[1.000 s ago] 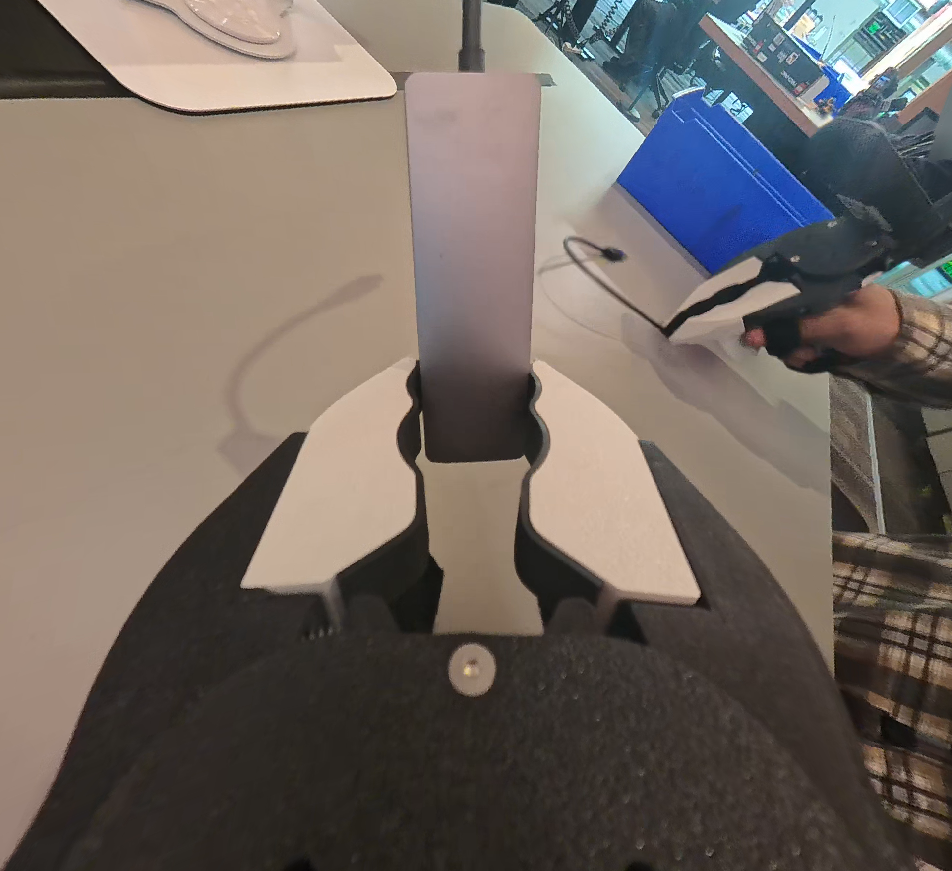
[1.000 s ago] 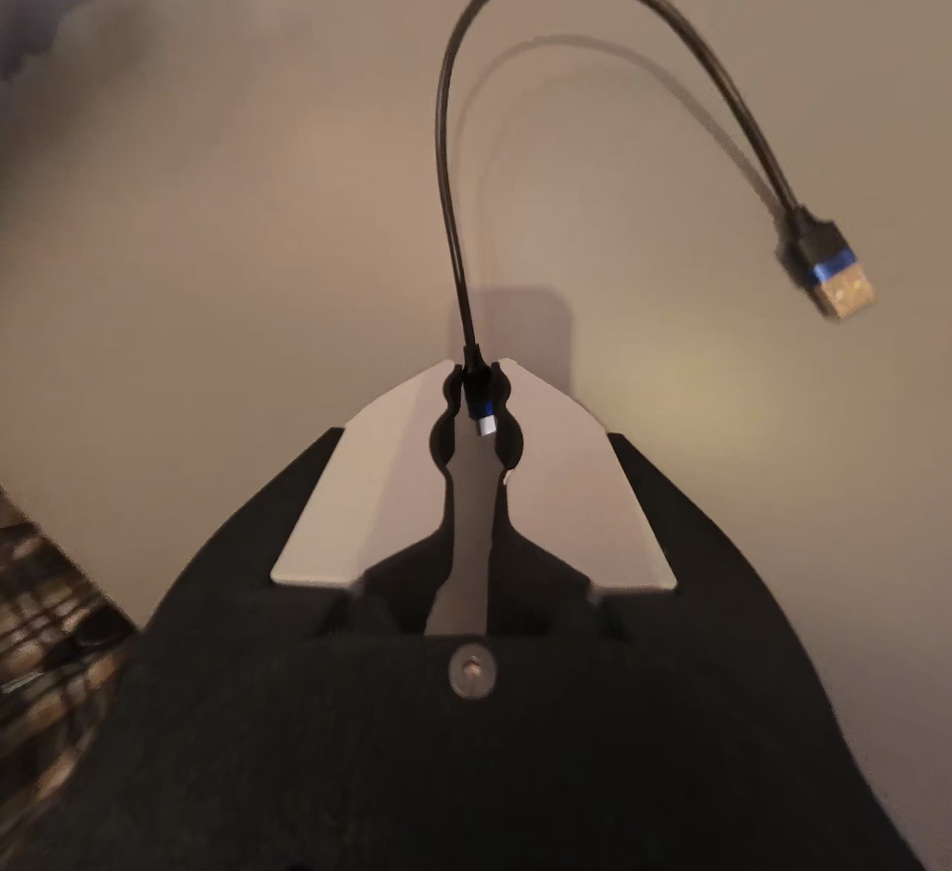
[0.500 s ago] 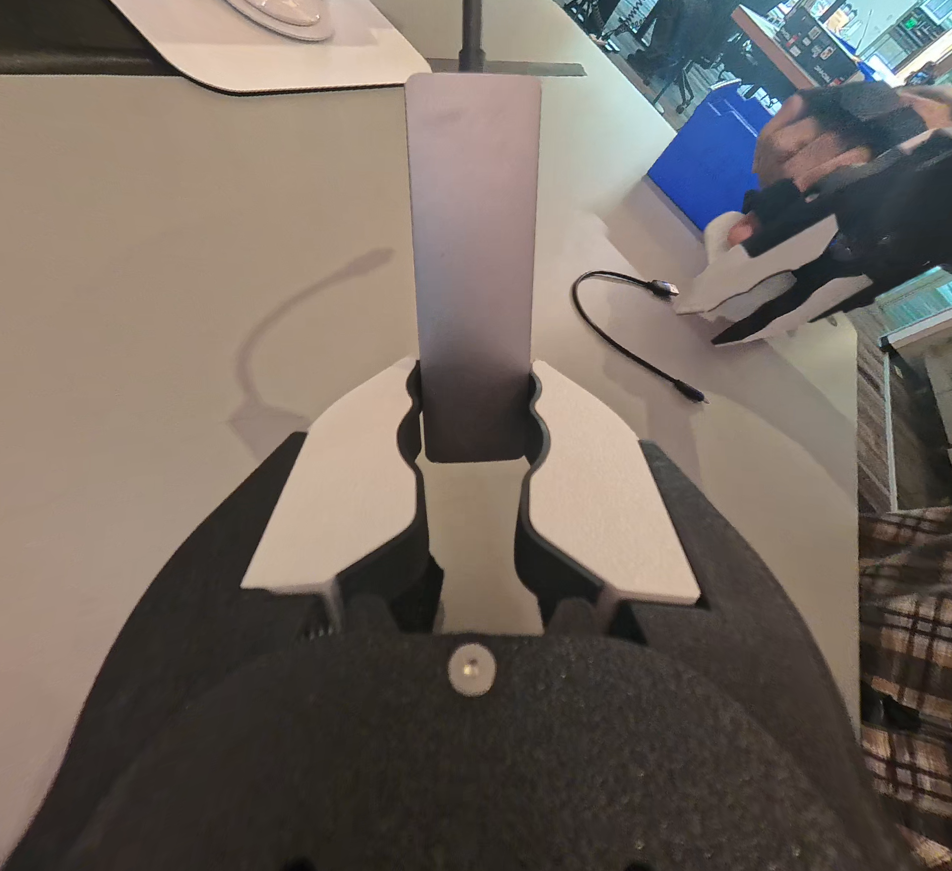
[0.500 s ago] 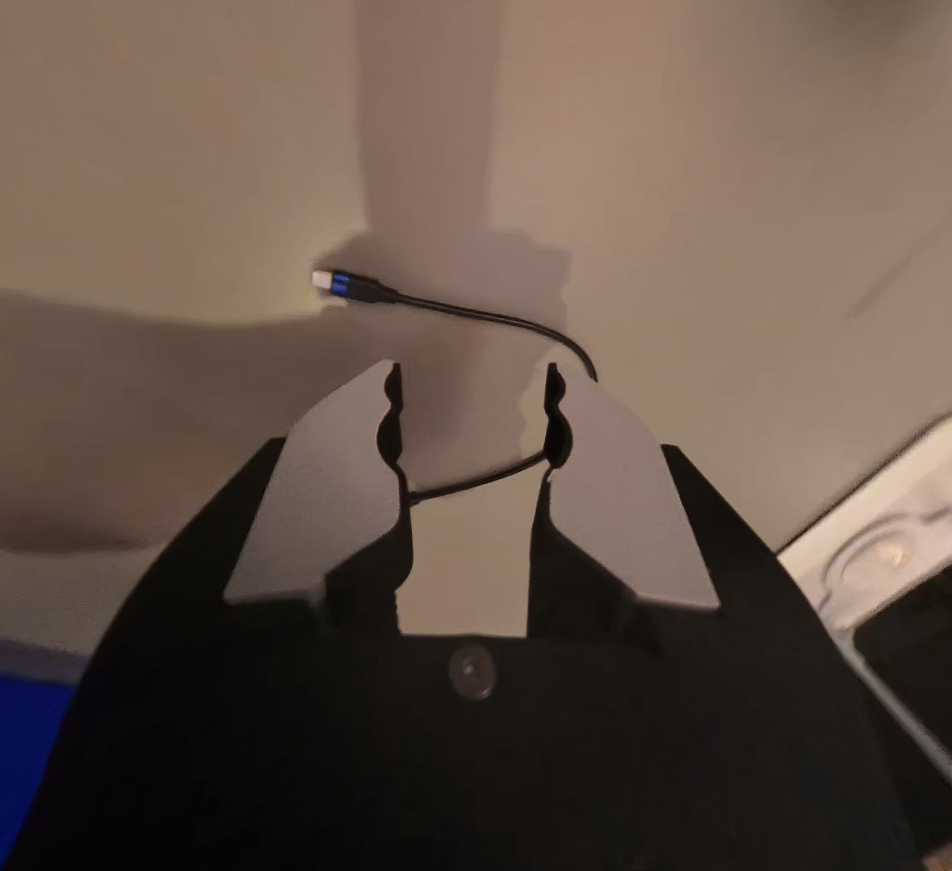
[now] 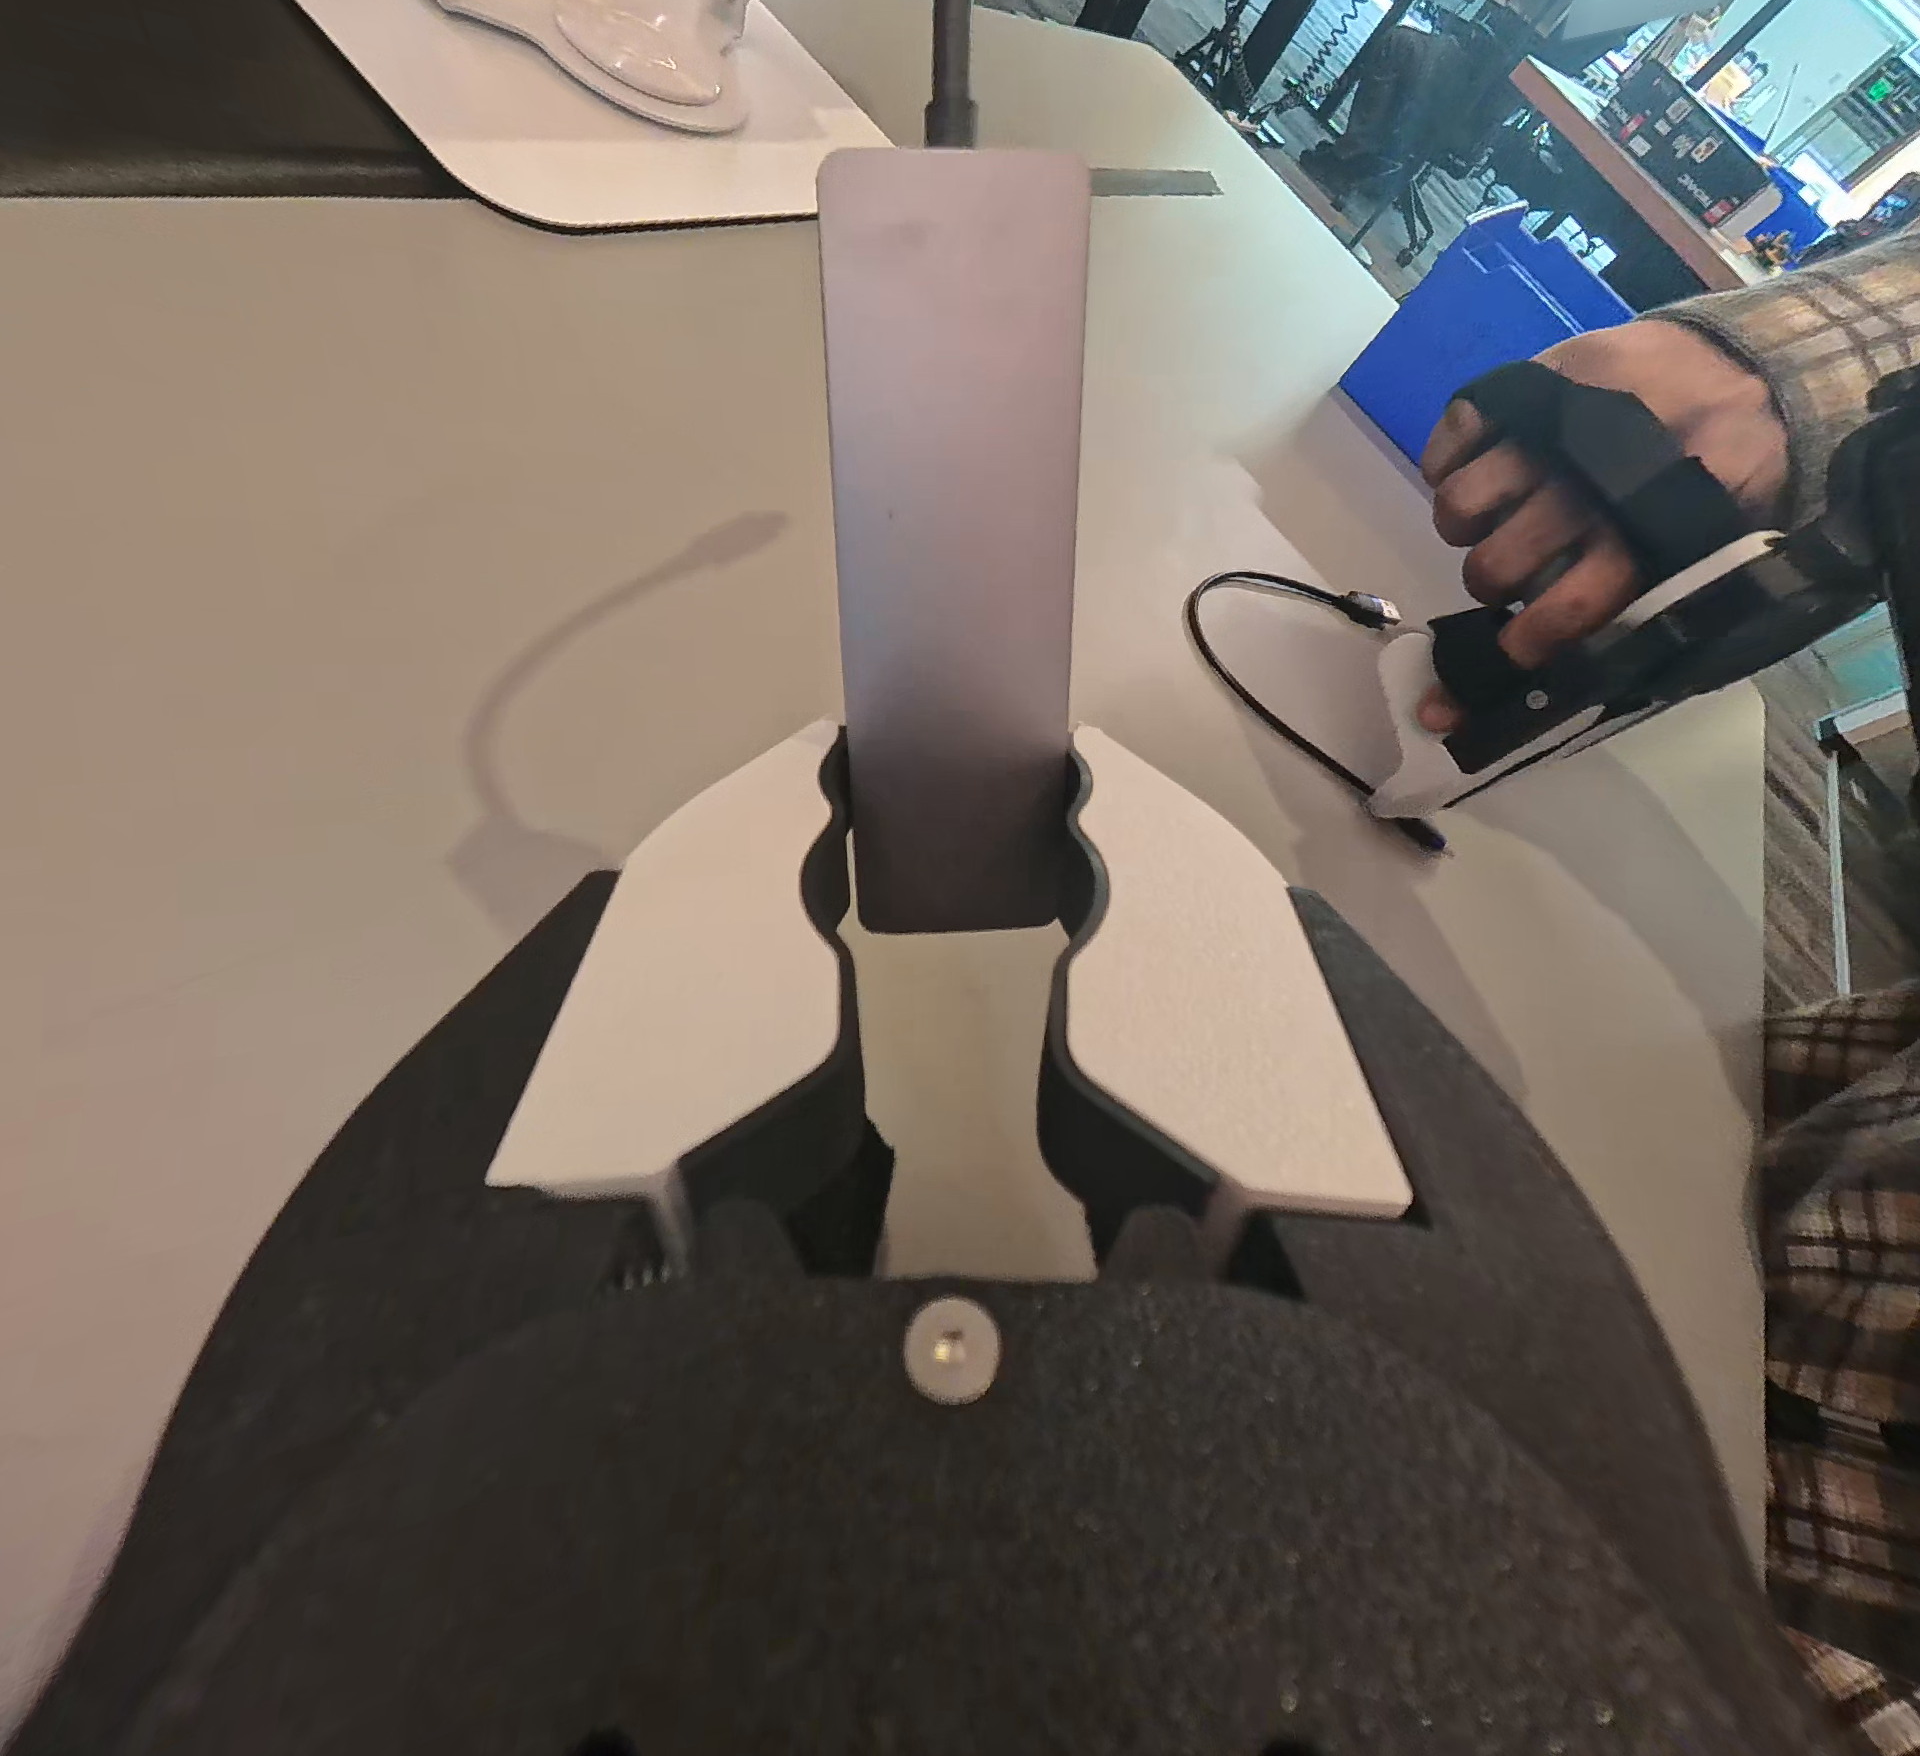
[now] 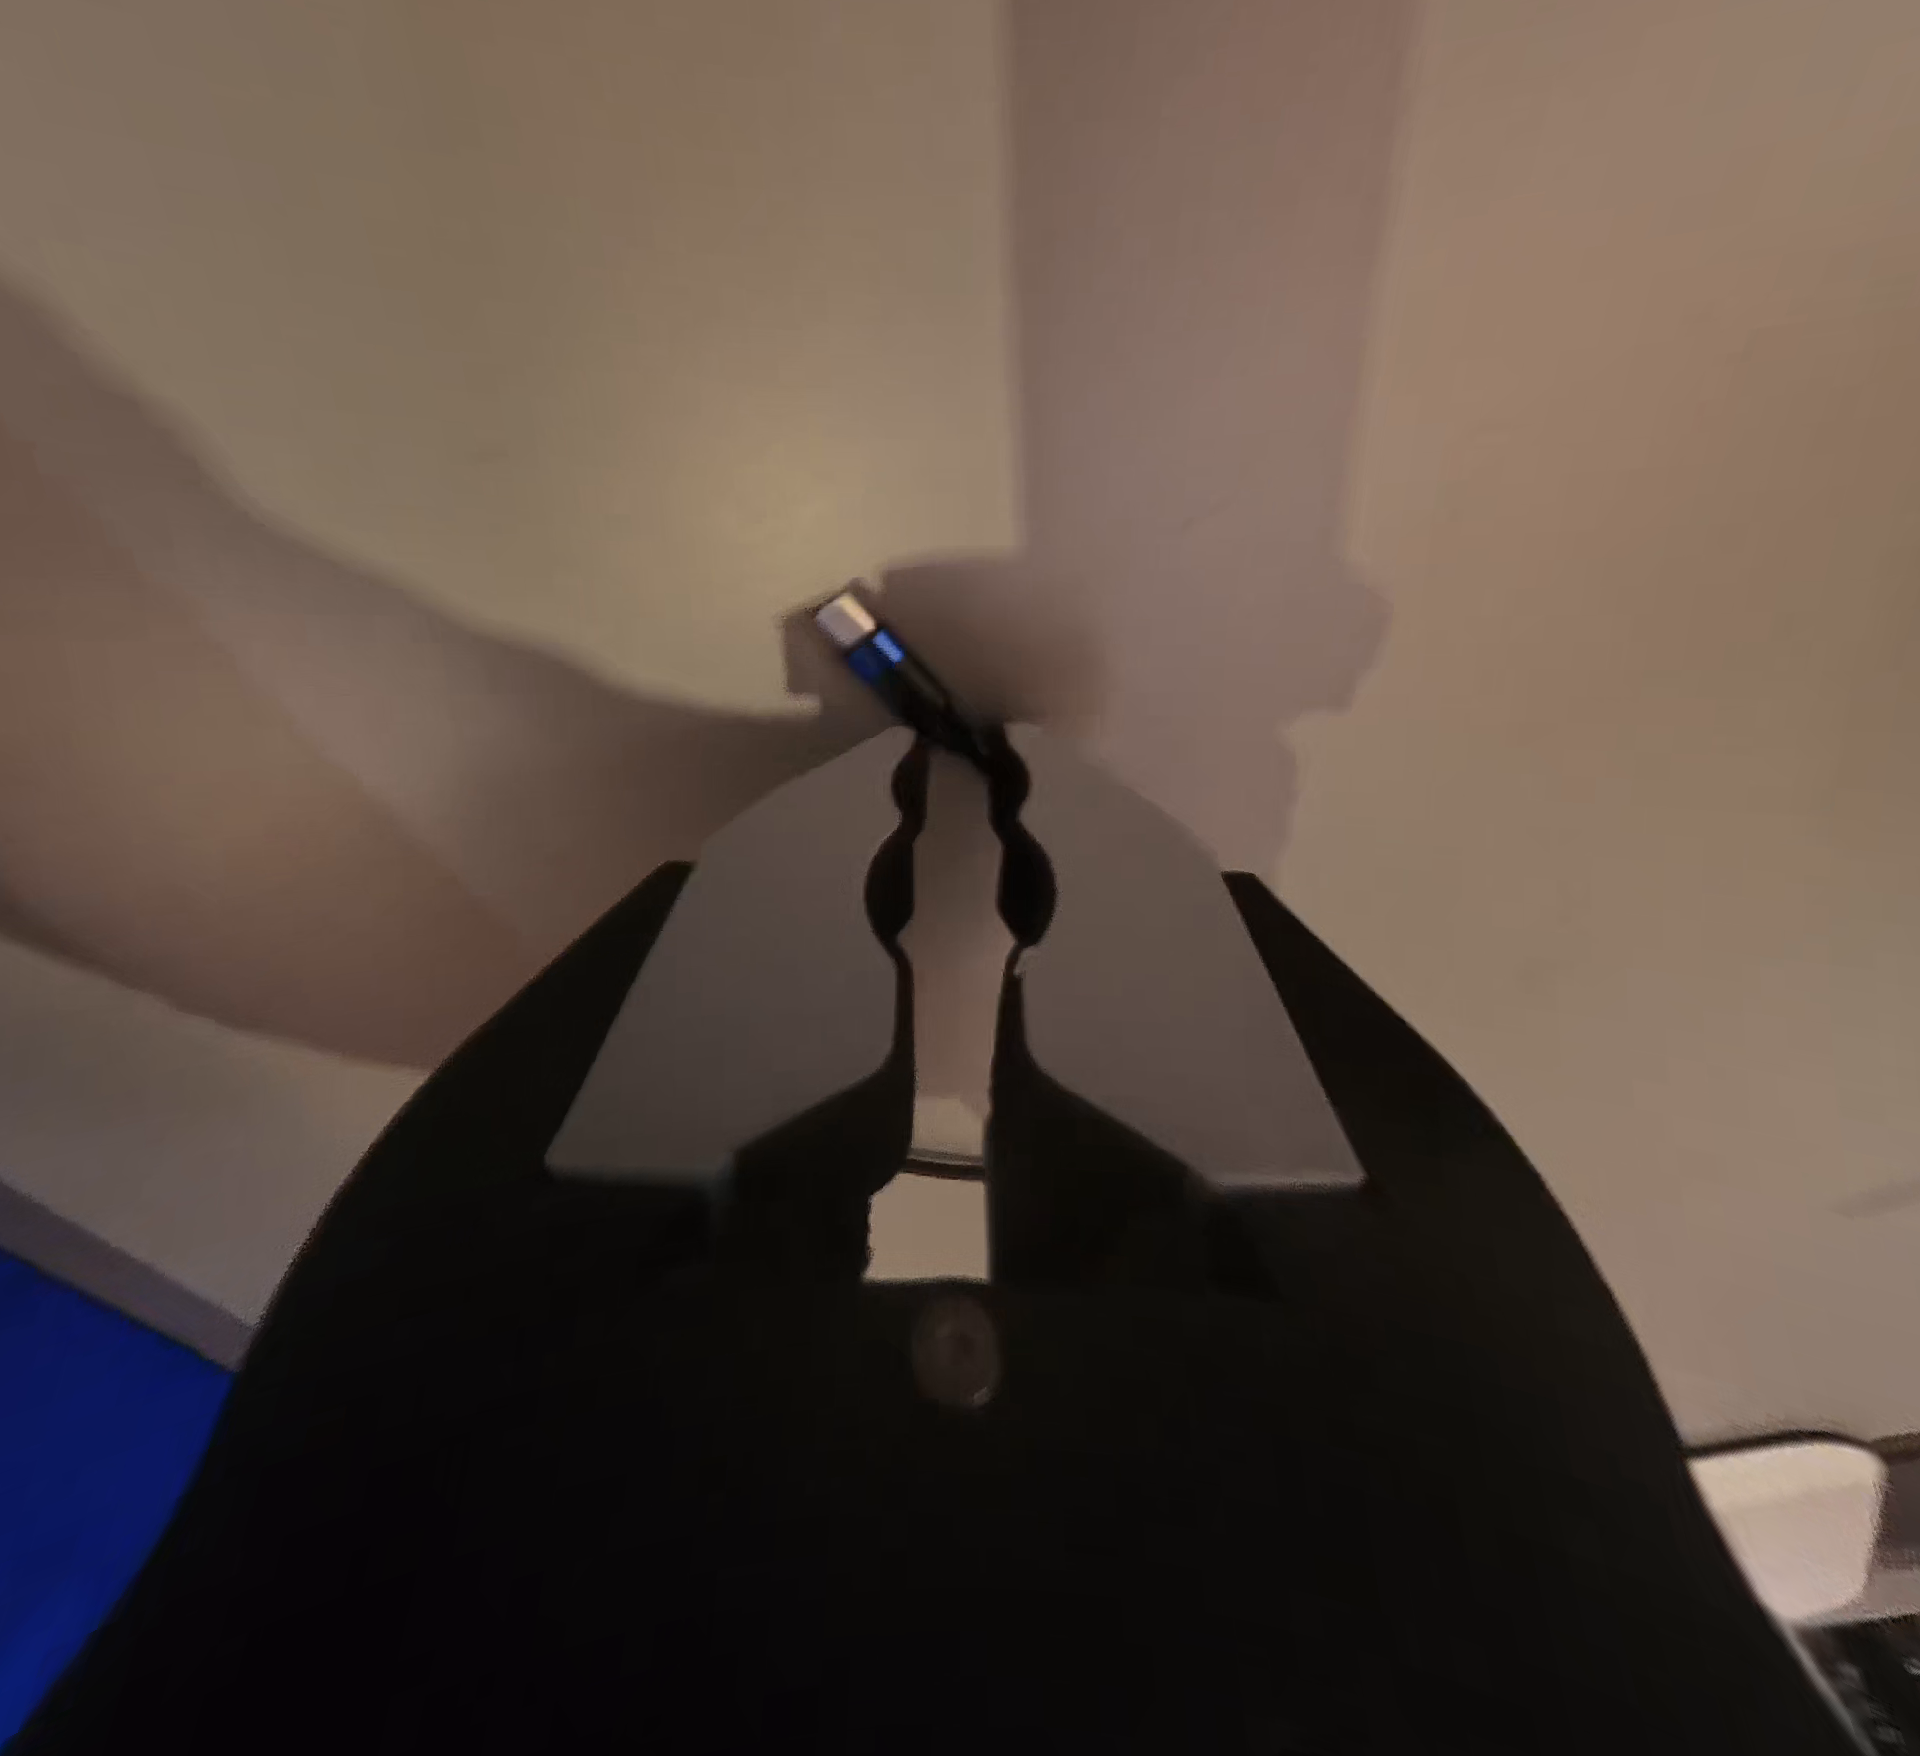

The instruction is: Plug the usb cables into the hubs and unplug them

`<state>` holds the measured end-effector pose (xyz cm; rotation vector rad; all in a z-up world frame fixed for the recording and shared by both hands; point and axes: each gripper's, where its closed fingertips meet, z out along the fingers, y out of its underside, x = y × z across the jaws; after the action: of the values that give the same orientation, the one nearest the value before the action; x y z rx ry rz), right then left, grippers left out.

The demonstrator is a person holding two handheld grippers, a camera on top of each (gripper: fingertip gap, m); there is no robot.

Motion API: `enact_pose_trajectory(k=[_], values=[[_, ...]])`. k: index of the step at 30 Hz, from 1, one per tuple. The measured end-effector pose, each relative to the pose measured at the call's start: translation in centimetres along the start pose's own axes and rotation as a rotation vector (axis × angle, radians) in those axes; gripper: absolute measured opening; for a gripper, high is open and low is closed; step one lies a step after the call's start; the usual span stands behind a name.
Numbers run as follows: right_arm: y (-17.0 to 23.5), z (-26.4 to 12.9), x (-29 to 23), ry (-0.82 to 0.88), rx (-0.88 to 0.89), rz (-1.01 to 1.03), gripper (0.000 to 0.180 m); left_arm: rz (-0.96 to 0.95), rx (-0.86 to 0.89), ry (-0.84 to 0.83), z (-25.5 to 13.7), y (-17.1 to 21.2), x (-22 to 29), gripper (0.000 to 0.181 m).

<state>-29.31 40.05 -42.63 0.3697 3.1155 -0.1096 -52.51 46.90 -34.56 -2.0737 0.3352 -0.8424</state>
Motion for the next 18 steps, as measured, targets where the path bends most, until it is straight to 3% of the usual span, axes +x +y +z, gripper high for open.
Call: enact_pose_trajectory(k=[3, 8, 13, 18], values=[[-0.1, 0.0, 0.2, -0.034, 0.003, 0.167, 0.004, 0.004, -0.015, 0.001, 0.2, 0.2, 0.2, 0.036], [0.6, -0.2, 2.2, 0.090, 0.080, 0.753, 0.004, 0.012, -0.087, -0.027, 0.6, 1.0, 0.4, 0.036], [1.8, -0.5, 2.2, 0.181, 0.226, 1.413, 0.004, 0.053, -0.269, -0.129, 1.1, 3.2, 0.5, 0.036], [1.6, -1.3, 2.5, 0.302, 0.371, 1.543, 0.004, 0.088, -0.484, -0.207, 1.7, 6.2, 1.0, 0.036]])
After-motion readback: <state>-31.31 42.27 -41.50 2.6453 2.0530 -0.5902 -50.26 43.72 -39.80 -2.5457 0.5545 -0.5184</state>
